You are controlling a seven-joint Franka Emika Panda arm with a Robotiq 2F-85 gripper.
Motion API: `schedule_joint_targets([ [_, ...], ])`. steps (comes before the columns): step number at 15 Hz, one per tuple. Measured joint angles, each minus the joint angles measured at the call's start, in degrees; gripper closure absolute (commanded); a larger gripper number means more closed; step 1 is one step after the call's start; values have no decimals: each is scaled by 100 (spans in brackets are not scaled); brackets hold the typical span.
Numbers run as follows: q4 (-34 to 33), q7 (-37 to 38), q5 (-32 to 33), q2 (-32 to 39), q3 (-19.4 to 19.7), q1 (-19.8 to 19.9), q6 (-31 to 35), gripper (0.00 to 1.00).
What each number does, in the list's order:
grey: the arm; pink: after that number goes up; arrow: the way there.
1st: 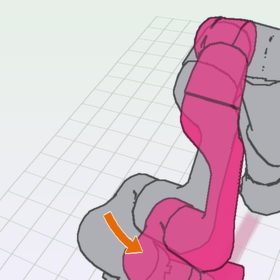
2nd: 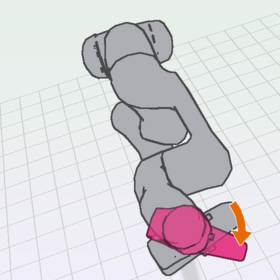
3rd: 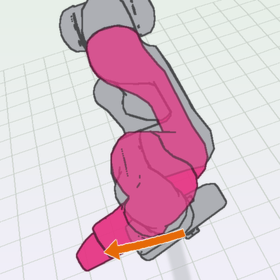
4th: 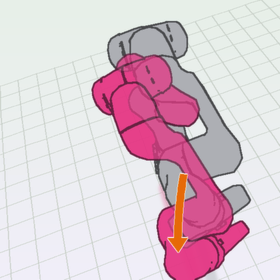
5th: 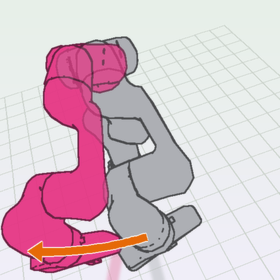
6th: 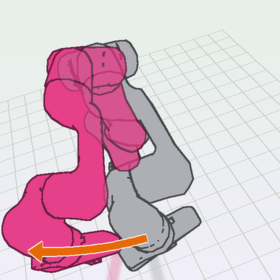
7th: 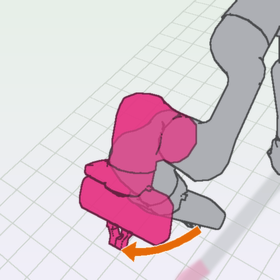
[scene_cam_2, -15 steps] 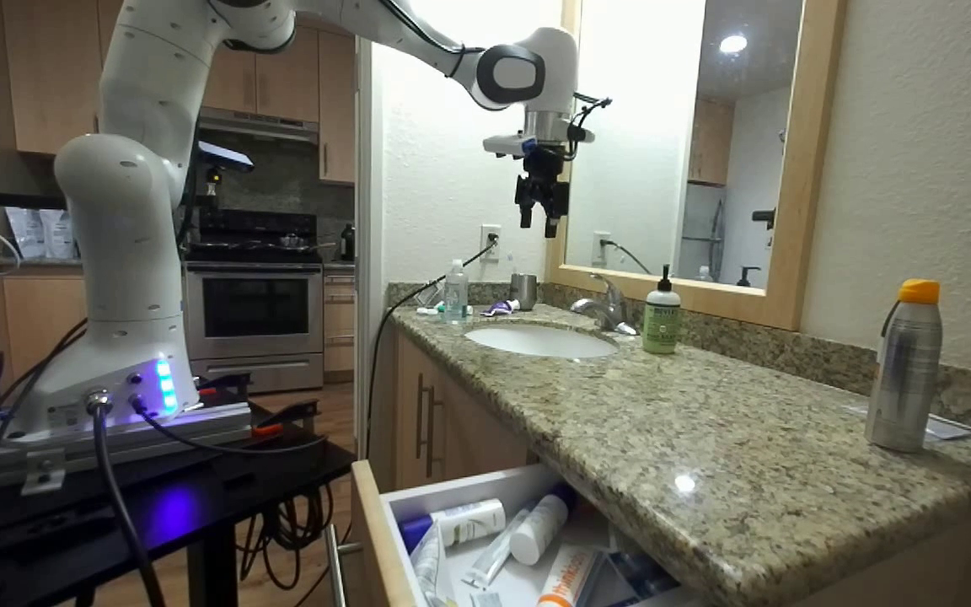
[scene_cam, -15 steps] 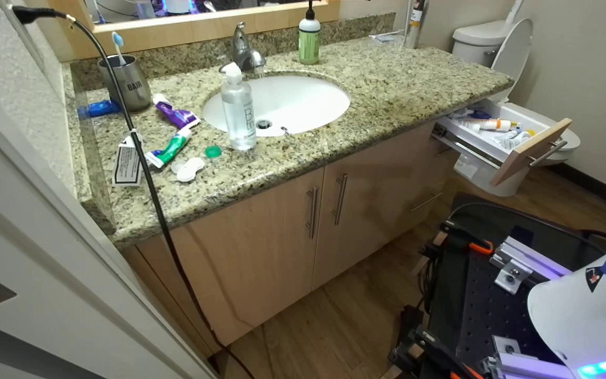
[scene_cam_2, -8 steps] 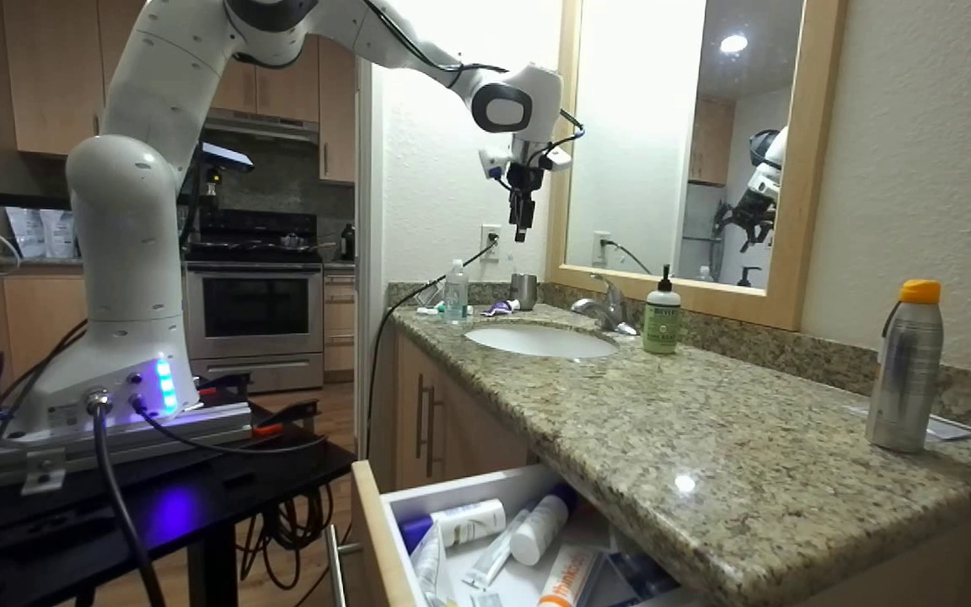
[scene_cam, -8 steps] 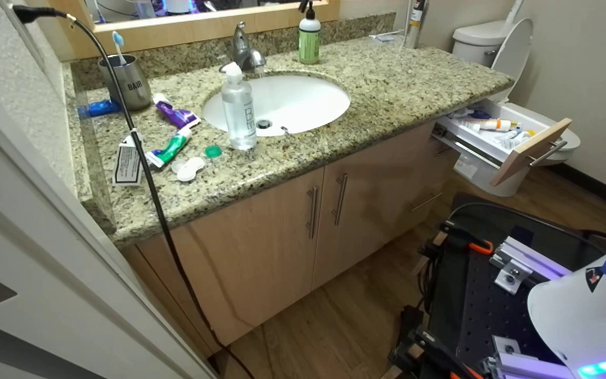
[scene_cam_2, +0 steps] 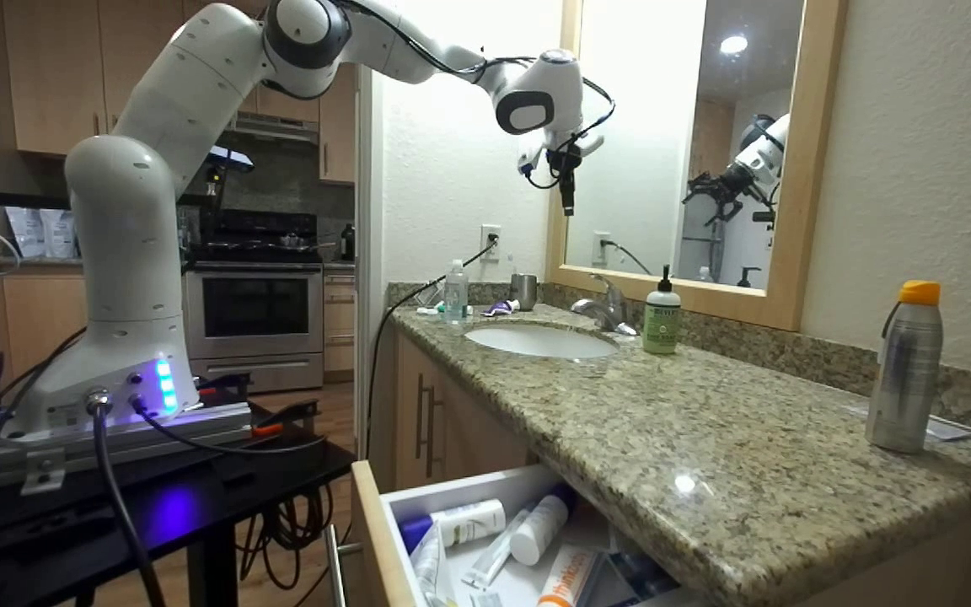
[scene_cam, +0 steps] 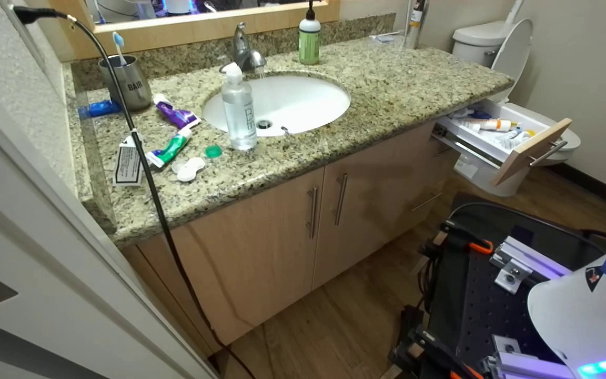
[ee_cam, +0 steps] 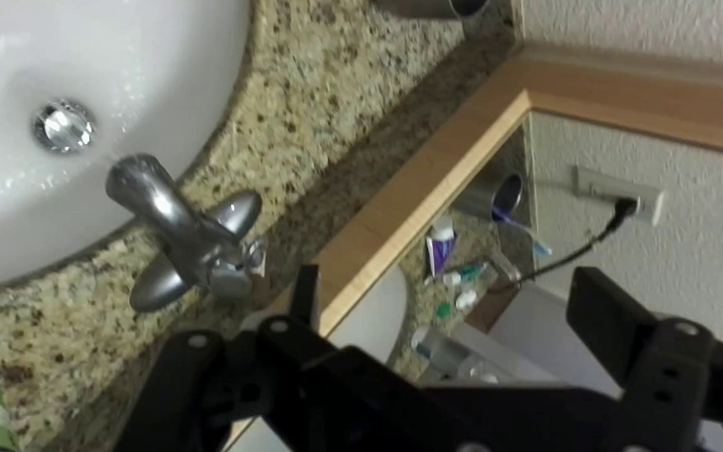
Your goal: Put the white tube in the open drawer then move the green bottle from the right to the left of the sink
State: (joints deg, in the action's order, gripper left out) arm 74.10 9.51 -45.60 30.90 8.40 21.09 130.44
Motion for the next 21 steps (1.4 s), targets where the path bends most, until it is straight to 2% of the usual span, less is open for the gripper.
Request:
schedule_joint_targets([
  [2, -172, 9, -126, 272, 44, 70, 656, 0],
  [5, -115, 373, 218, 440, 284, 51, 689, 0],
  [8, -134, 405, 222, 476, 261, 57, 703, 0],
  [12, -367, 496, 85, 898, 12, 131, 839, 0],
  [16, -662, 420, -143, 1380, -274, 134, 1266, 0],
  [21, -1085, 139, -594, 1656, -659, 134, 1895, 0],
])
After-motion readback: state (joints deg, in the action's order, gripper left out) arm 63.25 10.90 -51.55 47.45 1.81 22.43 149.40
